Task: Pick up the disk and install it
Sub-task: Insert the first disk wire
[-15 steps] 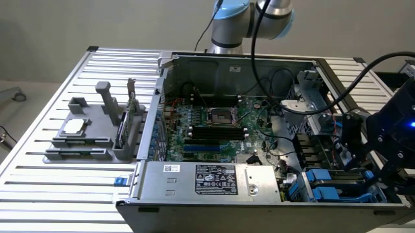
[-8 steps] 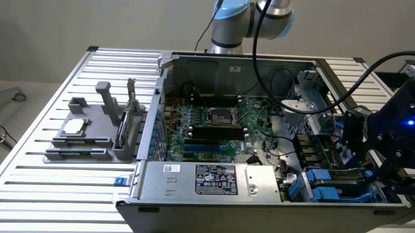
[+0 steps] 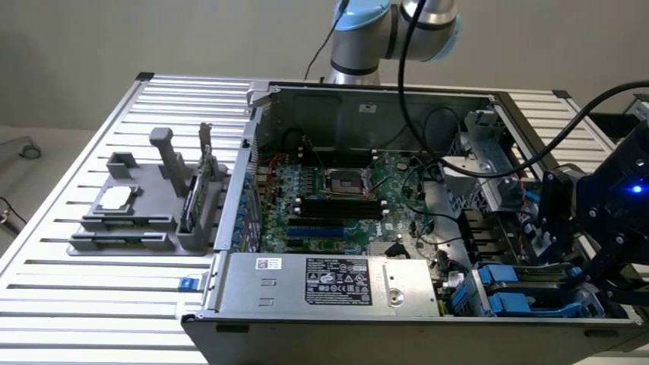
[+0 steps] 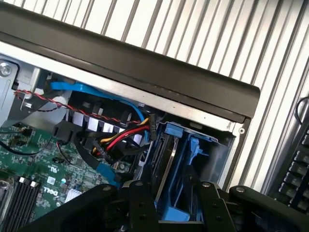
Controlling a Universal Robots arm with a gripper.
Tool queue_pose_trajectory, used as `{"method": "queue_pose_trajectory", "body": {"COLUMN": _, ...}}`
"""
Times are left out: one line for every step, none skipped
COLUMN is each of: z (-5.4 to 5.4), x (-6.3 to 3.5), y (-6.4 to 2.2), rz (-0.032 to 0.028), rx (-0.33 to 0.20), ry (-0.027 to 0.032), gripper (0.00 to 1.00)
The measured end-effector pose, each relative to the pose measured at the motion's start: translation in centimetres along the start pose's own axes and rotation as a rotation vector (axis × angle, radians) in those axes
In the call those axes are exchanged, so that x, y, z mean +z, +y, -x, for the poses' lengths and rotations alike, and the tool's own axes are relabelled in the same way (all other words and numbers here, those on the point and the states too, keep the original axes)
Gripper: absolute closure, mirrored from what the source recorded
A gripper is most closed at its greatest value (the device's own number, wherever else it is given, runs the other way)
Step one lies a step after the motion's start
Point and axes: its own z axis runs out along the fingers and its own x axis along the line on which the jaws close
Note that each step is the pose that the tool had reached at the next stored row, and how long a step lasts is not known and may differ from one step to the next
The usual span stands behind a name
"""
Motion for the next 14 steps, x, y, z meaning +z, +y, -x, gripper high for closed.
{"method": "queue_pose_trajectory", "body": {"z": 0.0, "x": 0.01, "y": 0.0, "rz": 0.001, "rx": 0.009, "ry": 0.0011, "gripper": 0.61}}
{"method": "queue_pose_trajectory", "body": {"z": 0.0, "x": 0.03, "y": 0.0, "rz": 0.002, "rx": 0.017, "ry": 0.0028, "gripper": 0.61}}
{"method": "queue_pose_trajectory", "body": {"z": 0.0, "x": 0.05, "y": 0.0, "rz": 0.0028, "rx": 0.024, "ry": 0.0049, "gripper": 0.61}}
{"method": "queue_pose_trajectory", "body": {"z": -0.01, "x": 0.09, "y": 0.0, "rz": 0.0034, "rx": 0.029, "ry": 0.0073, "gripper": 0.61}}
{"method": "queue_pose_trajectory", "body": {"z": -0.03, "x": 0.11, "y": 0.0, "rz": 0.0035, "rx": 0.034, "ry": 0.0096, "gripper": 0.61}}
{"method": "queue_pose_trajectory", "body": {"z": -0.05, "x": 0.14, "y": 0.0, "rz": 0.0038, "rx": 0.037, "ry": 0.0121, "gripper": 0.61}}
{"method": "queue_pose_trajectory", "body": {"z": -0.07, "x": 0.17, "y": 0.0, "rz": 0.004, "rx": 0.041, "ry": 0.0149, "gripper": 0.61}}
{"method": "queue_pose_trajectory", "body": {"z": -0.1, "x": 0.21, "y": 0.02, "rz": 0.0042, "rx": 0.043, "ry": 0.0182, "gripper": 0.61}}
{"method": "queue_pose_trajectory", "body": {"z": -0.12, "x": 0.24, "y": 0.03, "rz": 0.0047, "rx": 0.046, "ry": 0.0216, "gripper": 0.61}}
{"method": "queue_pose_trajectory", "body": {"z": -0.15, "x": 0.27, "y": 0.05, "rz": 0.0053, "rx": 0.048, "ry": 0.025, "gripper": 0.61}}
{"method": "queue_pose_trajectory", "body": {"z": -0.17, "x": 0.3, "y": 0.09, "rz": 0.0064, "rx": 0.05, "ry": 0.0292, "gripper": 0.61}}
{"method": "queue_pose_trajectory", "body": {"z": -0.19, "x": 0.35, "y": 0.14, "rz": 0.0081, "rx": 0.051, "ry": 0.0353, "gripper": 0.61}}
{"method": "queue_pose_trajectory", "body": {"z": -0.21, "x": 0.38, "y": 0.22, "rz": 0.0099, "rx": 0.052, "ry": 0.0417, "gripper": 0.61}}
{"method": "queue_pose_trajectory", "body": {"z": -0.23, "x": 0.41, "y": 0.31, "rz": 0.0117, "rx": 0.053, "ry": 0.0479, "gripper": 0.61}}
